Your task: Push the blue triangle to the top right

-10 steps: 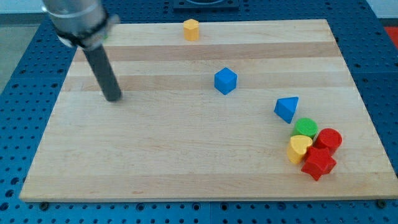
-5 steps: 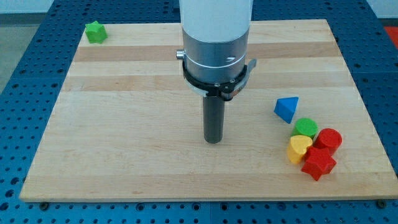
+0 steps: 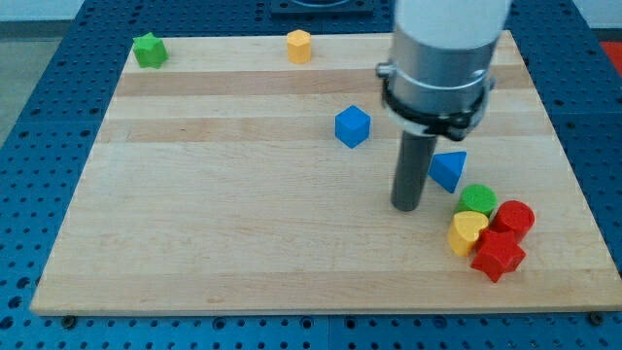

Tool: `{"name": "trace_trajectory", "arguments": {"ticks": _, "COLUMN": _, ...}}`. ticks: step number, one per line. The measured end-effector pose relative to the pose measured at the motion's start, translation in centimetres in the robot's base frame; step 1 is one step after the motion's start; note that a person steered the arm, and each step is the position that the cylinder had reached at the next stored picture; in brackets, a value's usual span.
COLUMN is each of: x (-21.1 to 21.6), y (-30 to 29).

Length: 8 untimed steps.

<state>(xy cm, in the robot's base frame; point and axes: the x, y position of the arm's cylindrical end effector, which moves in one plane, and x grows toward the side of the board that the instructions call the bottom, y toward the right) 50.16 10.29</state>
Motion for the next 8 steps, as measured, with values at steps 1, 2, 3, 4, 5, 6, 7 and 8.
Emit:
{"name": "trace_trajectory", "arguments": {"ticks": 1, "x": -0.4, "y": 0.7}}
{"name": "trace_trajectory", "arguments": {"ticks": 2, "x": -0.6, "y": 4.4}}
{"name": "trace_trajectory", "arguments": {"ticks": 3, "x": -1.6, "y": 5.1}}
{"name": "trace_trajectory", "arguments": {"ticks": 4, "x": -2.5, "y": 5.1}}
{"name": "trace_trajectory", "arguments": {"ticks": 5, "x": -2.9, "y": 5.1}}
{"name": "trace_trajectory", "arguments": {"ticks": 6, "x": -4.2, "y": 5.1}}
{"name": "trace_trajectory", "arguments": {"ticks": 7, "x": -6.3, "y": 5.1}}
{"name": "trace_trajectory", "arguments": {"ticks": 8, "x": -8.2, "y": 5.0}}
